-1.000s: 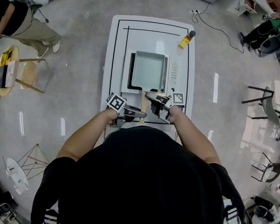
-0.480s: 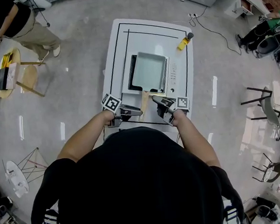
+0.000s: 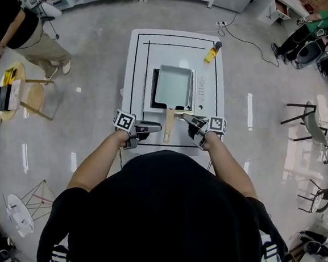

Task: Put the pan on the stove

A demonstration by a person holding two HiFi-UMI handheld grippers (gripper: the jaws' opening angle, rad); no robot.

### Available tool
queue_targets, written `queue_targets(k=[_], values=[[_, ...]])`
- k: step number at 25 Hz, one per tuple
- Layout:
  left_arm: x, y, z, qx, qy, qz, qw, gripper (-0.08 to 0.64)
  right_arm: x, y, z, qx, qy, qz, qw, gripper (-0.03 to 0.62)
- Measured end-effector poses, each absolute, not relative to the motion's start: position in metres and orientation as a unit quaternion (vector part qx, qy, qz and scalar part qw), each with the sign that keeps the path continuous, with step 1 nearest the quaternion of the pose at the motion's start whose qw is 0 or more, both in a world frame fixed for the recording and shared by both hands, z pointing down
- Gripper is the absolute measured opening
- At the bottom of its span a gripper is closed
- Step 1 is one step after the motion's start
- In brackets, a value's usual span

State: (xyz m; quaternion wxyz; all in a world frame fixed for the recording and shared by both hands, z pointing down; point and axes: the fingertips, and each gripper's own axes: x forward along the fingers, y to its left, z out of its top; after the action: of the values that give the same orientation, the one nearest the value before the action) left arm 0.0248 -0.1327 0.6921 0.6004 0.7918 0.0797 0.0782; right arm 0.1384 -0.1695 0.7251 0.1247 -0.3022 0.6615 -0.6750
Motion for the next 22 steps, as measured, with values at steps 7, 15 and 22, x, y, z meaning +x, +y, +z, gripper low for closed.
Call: queue_targets(k=[7, 15, 22], values=[[0.007, -0.149, 0.683, 0.838, 0.023, 0.072, 0.540, 0.172, 0.150, -0.164, 0.715, -0.334, 0.684, -0.640, 0.102, 0.190], [-0.008, -0.165, 0.678, 0.876, -0.041, 0.073, 0.475, 0.172, 0.155, -0.166, 0.703, -0.381, 0.724, -0.574, 0.047, 0.186], [-0.025, -0.182, 0.677, 0.903, -0.113, 0.082, 0.407, 0.173, 0.167, -0.169, 0.691, -0.438, 0.758, -0.483, -0.014, 0.173]])
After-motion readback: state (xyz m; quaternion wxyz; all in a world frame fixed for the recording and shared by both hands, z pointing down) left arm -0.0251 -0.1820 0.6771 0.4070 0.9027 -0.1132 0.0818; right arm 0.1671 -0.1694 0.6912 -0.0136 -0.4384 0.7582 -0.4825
